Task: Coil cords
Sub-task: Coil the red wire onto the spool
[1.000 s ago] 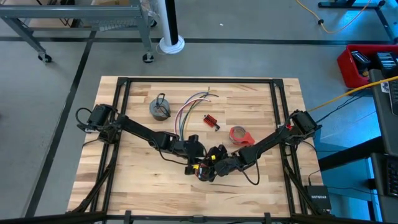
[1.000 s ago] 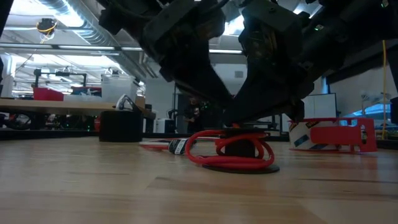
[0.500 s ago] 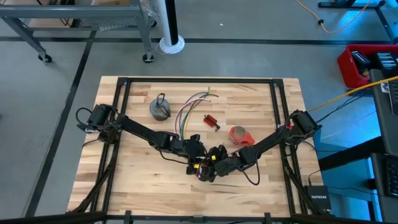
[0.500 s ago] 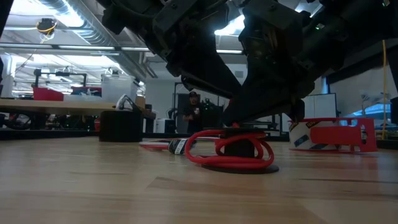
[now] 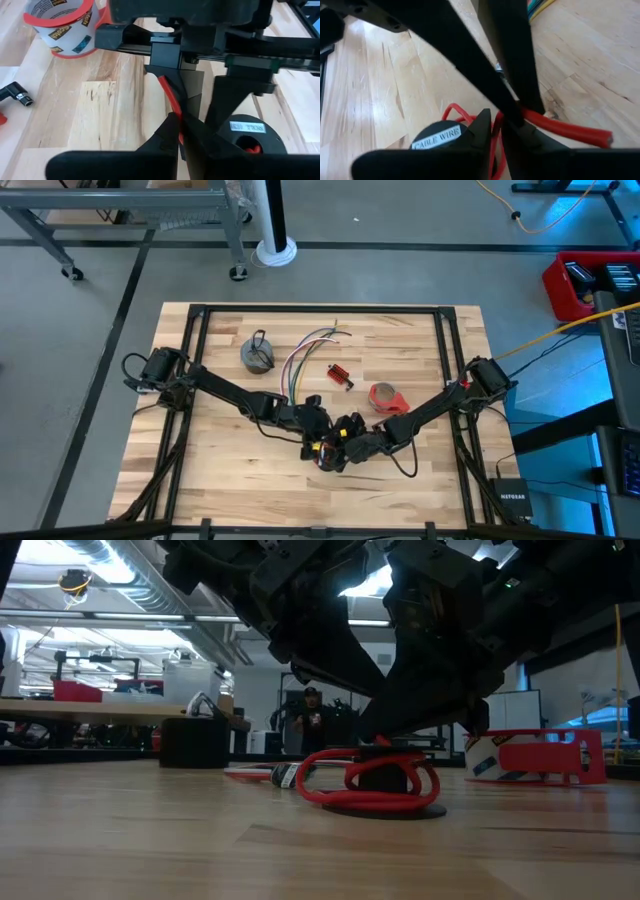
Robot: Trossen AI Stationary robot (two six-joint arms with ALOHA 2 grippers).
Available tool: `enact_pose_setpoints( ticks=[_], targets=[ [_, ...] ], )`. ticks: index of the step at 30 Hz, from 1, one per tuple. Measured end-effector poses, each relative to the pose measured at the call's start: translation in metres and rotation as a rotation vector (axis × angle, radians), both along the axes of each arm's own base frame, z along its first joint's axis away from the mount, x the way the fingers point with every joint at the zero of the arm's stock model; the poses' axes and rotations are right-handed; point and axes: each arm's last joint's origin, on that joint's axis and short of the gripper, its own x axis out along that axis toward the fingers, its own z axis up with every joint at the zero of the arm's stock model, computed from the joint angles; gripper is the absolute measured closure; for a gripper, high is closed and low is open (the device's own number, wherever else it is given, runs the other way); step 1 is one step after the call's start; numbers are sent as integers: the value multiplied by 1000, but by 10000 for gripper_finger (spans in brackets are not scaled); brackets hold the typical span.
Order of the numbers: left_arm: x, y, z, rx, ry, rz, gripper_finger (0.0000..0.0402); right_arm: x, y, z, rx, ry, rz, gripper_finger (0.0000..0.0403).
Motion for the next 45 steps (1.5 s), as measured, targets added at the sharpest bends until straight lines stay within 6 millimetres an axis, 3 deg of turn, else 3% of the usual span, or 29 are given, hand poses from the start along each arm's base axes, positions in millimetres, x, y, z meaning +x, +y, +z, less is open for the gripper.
enact_pose_setpoints(
  ticks=[21, 31, 45],
  targets=[
    [-2, 3, -2, 46, 20, 59, 400, -2, 3, -2, 124, 55, 61, 254],
    [-4, 3, -5, 59, 60, 60, 401, 0, 3, -1, 141, 28, 10, 273],
    [-4, 4, -6, 78, 61, 81, 401, -7, 3, 22, 124, -15, -10, 295]
  ],
)
